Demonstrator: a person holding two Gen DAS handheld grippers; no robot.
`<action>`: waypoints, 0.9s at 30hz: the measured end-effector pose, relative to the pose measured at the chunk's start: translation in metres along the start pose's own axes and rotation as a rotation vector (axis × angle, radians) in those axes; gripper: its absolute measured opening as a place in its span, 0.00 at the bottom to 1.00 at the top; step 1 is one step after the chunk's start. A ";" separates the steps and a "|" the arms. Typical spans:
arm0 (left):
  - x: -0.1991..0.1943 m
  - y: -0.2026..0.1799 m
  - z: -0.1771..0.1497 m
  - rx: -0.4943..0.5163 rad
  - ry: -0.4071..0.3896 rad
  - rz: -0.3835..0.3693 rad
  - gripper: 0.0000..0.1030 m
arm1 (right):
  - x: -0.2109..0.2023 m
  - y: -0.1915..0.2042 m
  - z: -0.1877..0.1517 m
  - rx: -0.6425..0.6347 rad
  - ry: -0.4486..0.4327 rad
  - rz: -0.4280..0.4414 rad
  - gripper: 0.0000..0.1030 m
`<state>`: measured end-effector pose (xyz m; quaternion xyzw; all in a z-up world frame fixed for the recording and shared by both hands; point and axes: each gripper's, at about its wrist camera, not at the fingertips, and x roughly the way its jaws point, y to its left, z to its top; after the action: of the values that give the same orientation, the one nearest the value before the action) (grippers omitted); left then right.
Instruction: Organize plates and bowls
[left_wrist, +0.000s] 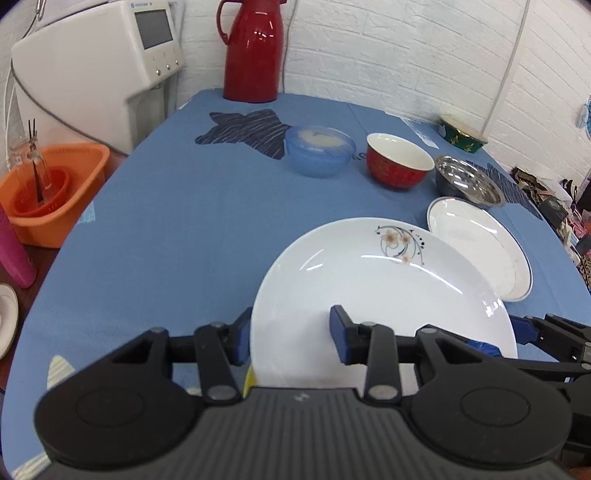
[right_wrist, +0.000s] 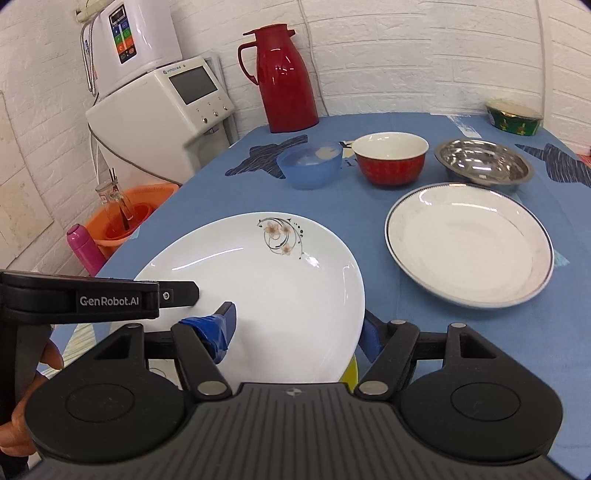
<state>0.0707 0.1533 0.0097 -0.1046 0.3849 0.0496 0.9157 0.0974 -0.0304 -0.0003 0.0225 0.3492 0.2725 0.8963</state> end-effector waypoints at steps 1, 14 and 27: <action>-0.002 0.000 -0.007 -0.003 0.006 -0.002 0.35 | -0.003 0.000 -0.005 0.004 0.005 0.000 0.53; 0.005 0.010 -0.036 -0.045 0.014 -0.052 0.43 | 0.004 -0.009 -0.032 0.099 -0.022 0.063 0.54; -0.022 0.008 -0.026 -0.007 -0.135 0.000 0.72 | -0.016 -0.020 -0.024 0.130 -0.144 0.038 0.55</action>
<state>0.0358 0.1546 0.0069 -0.1043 0.3220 0.0579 0.9392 0.0817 -0.0585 -0.0136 0.1067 0.3002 0.2639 0.9104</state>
